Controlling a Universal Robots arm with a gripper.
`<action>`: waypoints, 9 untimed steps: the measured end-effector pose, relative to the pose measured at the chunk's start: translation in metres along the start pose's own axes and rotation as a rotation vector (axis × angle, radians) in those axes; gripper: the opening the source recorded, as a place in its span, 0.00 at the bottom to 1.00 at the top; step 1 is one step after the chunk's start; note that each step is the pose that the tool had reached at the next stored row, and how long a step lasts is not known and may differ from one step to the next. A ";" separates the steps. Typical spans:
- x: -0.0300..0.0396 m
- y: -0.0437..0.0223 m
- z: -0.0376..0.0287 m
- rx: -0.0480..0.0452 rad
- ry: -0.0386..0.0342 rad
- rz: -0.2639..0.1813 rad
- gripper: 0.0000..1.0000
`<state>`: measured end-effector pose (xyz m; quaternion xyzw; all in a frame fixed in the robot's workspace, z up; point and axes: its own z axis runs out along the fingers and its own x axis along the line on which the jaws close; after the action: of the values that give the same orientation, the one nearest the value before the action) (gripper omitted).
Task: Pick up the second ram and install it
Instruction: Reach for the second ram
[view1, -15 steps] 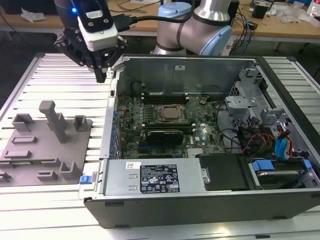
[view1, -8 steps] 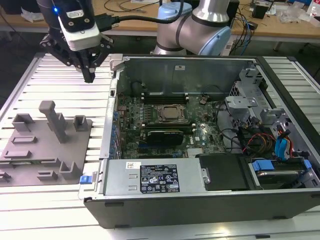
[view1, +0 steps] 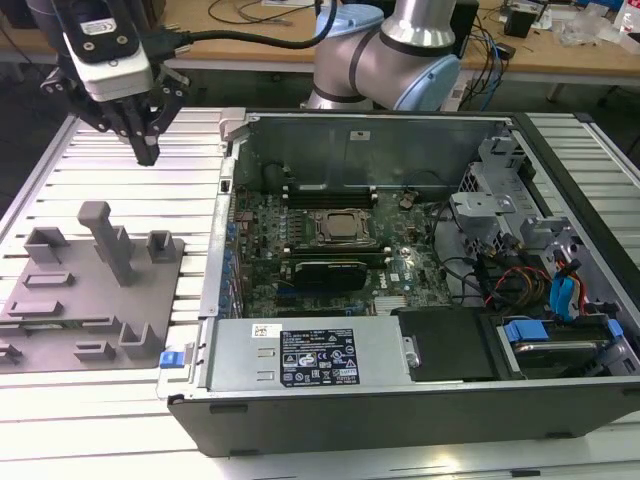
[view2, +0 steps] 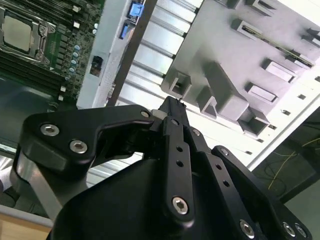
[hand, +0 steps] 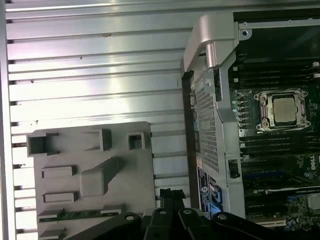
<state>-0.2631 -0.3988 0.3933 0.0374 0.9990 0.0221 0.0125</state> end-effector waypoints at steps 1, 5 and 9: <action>0.0030 -0.0002 -0.0001 0.0000 0.0000 0.000 0.11; 0.0183 -0.0014 -0.0005 0.0000 0.0000 0.000 0.11; 0.0313 -0.0024 -0.0008 0.0000 0.0000 0.000 0.11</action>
<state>-0.2945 -0.3989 0.3933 0.0374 0.9990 0.0221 0.0125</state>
